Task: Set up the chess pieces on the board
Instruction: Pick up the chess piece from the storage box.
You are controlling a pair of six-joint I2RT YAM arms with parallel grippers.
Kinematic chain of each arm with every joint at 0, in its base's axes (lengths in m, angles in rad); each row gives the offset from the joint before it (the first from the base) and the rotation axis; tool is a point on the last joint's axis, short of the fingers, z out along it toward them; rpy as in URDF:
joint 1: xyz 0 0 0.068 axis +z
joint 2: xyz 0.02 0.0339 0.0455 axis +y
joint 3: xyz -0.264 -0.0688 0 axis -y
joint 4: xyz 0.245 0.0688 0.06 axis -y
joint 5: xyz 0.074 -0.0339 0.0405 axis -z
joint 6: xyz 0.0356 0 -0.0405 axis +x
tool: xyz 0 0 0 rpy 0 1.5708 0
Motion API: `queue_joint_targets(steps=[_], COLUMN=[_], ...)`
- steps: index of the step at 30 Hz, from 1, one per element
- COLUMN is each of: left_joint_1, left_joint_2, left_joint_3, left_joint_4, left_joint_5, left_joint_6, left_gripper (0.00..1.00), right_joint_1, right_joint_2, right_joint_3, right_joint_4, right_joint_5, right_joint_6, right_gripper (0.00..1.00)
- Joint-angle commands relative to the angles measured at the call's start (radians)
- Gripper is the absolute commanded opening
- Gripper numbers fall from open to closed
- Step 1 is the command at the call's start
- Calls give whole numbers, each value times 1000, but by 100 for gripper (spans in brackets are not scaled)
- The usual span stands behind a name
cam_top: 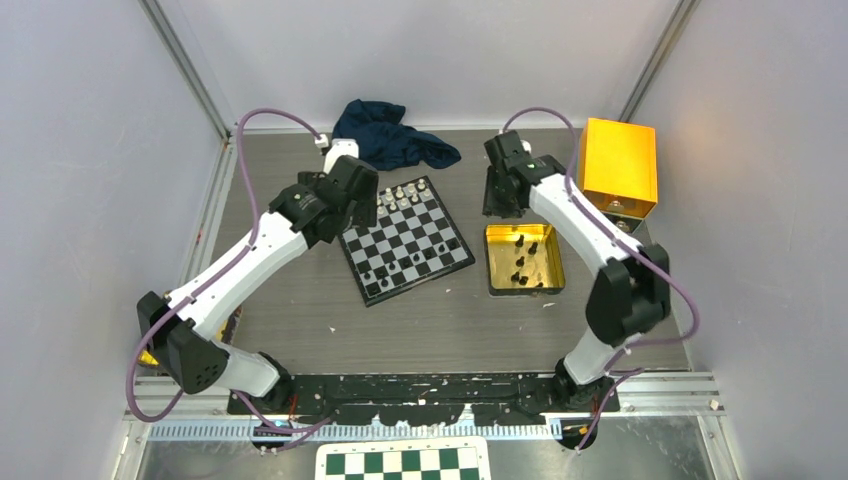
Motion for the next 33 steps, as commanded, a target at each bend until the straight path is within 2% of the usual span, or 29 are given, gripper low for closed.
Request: queue_joint_targets(steps=[1,7,14,22,33], left_joint_1=[5,4,5,5,5], left_joint_2=[23,68,88,79,60], left_joint_3=[53,74,75,57,41], left_joint_4=[68,96,118,118,112], left_joint_5=[0,37,64,69,57], left_joint_6=[-3,-8,-16,-21,-15], left_gripper=[100,100,100,100,100], right_joint_1=[5,3,2,1,-62], right_joint_2=[-200,-366,-457,-427,-378], right_joint_3=[-57,-186,-335,-406,-481], right_joint_4=[-77,-163,-177,-133,-54], right_joint_5=[79,136,64,6,18], right_joint_6=[65,154,218,218,206], right_gripper=[41,40,38,37,36])
